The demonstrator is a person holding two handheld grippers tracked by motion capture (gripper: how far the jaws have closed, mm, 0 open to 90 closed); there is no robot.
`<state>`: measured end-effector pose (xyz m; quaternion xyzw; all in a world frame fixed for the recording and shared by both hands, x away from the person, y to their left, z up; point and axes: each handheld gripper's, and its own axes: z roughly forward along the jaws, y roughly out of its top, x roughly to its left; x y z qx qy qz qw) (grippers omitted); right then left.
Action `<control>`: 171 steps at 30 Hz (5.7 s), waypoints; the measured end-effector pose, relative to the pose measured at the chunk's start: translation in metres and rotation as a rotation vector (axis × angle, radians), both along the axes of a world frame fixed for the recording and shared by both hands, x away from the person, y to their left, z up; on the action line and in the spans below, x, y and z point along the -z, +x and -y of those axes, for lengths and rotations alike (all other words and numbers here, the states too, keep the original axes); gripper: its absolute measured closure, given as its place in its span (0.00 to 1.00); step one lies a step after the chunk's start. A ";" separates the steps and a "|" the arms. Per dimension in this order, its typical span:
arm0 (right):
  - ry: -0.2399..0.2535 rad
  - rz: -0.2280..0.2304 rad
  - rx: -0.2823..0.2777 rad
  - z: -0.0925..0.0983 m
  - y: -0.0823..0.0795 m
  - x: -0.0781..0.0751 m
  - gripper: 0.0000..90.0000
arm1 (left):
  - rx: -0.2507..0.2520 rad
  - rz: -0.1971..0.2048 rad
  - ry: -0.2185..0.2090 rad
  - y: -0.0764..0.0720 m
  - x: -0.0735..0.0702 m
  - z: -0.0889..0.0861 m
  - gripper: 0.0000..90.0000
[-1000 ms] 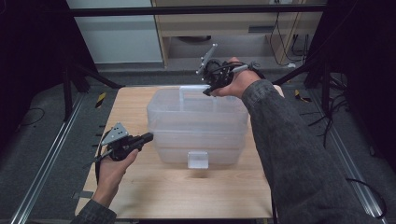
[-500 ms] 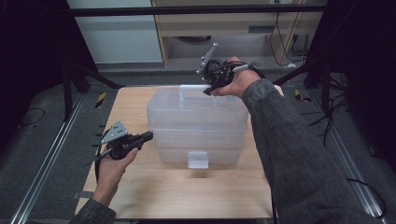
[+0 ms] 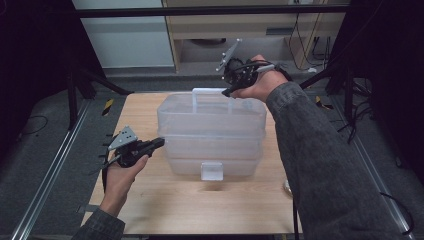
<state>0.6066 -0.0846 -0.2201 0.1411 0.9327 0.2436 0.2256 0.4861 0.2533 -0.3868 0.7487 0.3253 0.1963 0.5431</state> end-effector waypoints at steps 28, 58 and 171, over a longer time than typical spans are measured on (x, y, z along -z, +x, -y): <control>0.072 0.049 0.119 0.064 -0.091 -0.005 0.83 | -0.015 -0.013 0.018 0.010 -0.018 0.001 0.99; 0.169 0.009 0.224 0.098 -0.144 0.072 0.93 | -0.017 -0.016 0.022 0.017 -0.026 0.002 1.00; 0.042 0.087 -0.013 0.031 -0.137 0.183 0.91 | -0.011 -0.024 0.021 0.022 -0.026 0.016 0.99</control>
